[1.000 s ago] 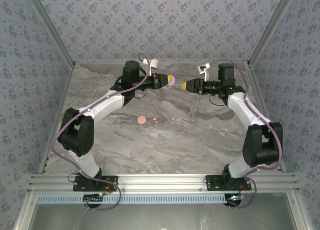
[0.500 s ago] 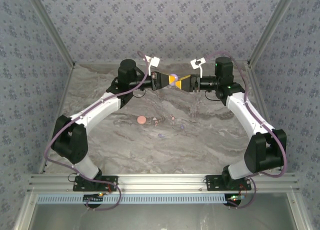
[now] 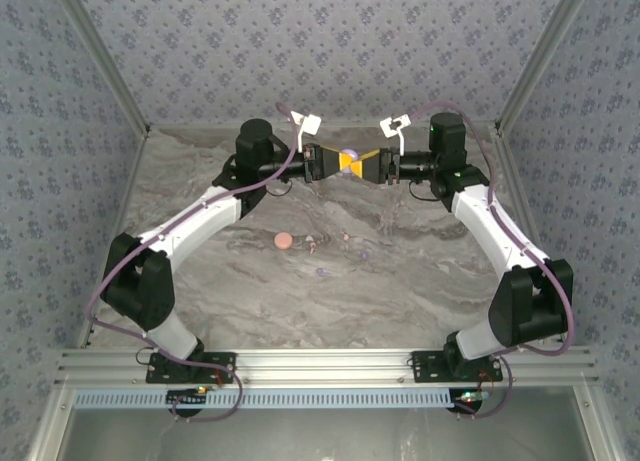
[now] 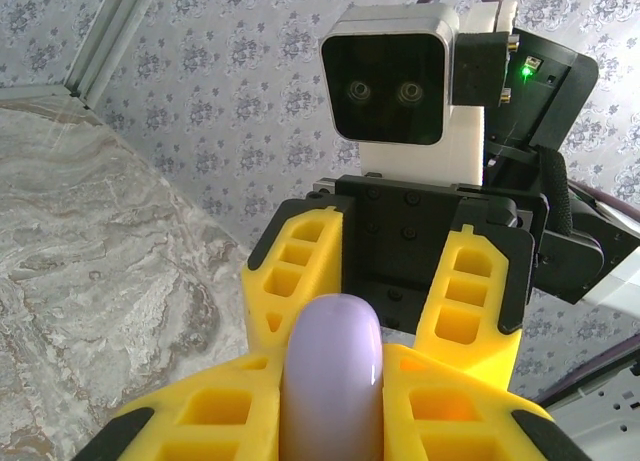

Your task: Insert the wireless bluetooth earbuds into the charging case

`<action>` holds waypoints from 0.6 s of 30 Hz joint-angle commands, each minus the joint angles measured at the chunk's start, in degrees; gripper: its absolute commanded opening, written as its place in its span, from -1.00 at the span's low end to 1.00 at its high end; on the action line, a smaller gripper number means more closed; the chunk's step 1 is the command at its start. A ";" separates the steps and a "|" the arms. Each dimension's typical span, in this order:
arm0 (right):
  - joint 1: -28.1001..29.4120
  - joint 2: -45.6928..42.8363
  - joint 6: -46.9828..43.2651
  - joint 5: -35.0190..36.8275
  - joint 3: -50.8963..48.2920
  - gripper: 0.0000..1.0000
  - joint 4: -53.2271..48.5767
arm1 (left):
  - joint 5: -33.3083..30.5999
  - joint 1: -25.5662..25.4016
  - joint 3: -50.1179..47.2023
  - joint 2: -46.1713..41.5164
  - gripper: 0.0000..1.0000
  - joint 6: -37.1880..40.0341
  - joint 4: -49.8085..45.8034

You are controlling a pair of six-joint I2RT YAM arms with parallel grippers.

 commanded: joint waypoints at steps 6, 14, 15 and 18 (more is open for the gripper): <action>0.49 -0.82 -0.36 1.02 2.11 -0.49 -0.72 | 1.19 -0.88 0.34 -2.04 -0.57 1.20 1.68; -0.93 -2.37 1.03 4.58 0.88 -0.61 -0.15 | -1.31 -0.89 -0.18 -3.63 -0.25 3.28 -1.42; -1.09 -2.44 1.14 4.67 0.80 -0.61 -0.16 | -1.52 -0.90 -0.20 -3.73 -0.22 3.30 -1.50; -1.31 -2.80 1.47 5.10 0.70 -0.61 0.09 | -1.77 -0.80 -0.28 -3.82 -0.19 3.46 -1.93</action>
